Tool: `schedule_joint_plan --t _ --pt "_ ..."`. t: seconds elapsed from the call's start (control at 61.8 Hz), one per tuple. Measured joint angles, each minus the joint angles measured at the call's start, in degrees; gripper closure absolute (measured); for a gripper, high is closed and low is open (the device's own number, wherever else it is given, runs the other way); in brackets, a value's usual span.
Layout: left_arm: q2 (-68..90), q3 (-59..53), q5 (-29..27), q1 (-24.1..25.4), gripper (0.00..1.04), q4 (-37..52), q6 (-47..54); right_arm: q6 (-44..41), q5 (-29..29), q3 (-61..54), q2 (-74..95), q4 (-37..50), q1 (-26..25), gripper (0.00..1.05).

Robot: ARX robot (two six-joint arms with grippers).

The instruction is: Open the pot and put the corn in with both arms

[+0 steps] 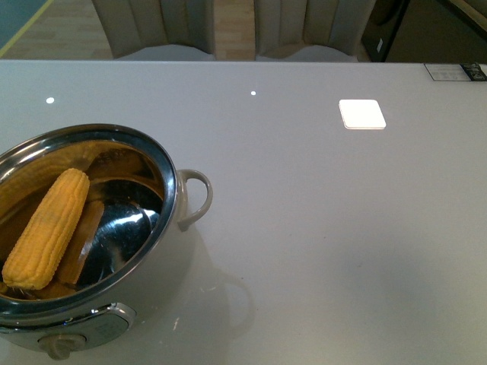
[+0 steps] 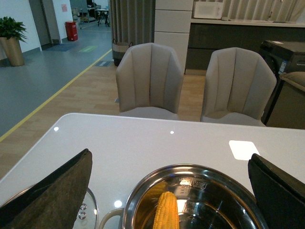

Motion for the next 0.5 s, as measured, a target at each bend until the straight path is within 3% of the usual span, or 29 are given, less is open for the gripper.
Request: schedule_joint_plan --t 0.065,0.129,0.291,0.404,0.501 --pt "0.00 0.00 0.00 0.00 0.07 0.00 0.00 -7.39 10.86 -5.88 -2.64 13.77 1.51 0.22" --pt "0.00 0.00 -0.02 0.00 0.07 0.00 0.00 -12.72 14.43 -9.62 -5.11 21.84 0.42 0.32" --pt "-0.02 0.00 0.00 0.00 0.07 0.00 0.00 -18.05 10.97 -13.27 -9.46 24.35 -4.04 0.60" --pt "-0.02 0.00 0.00 0.00 0.07 0.00 0.00 -19.19 7.21 -15.91 -12.66 23.45 -8.02 0.89" --pt "-0.02 0.00 0.00 0.00 0.07 0.00 0.00 -19.87 5.46 -16.83 -14.38 22.88 -9.81 1.03"
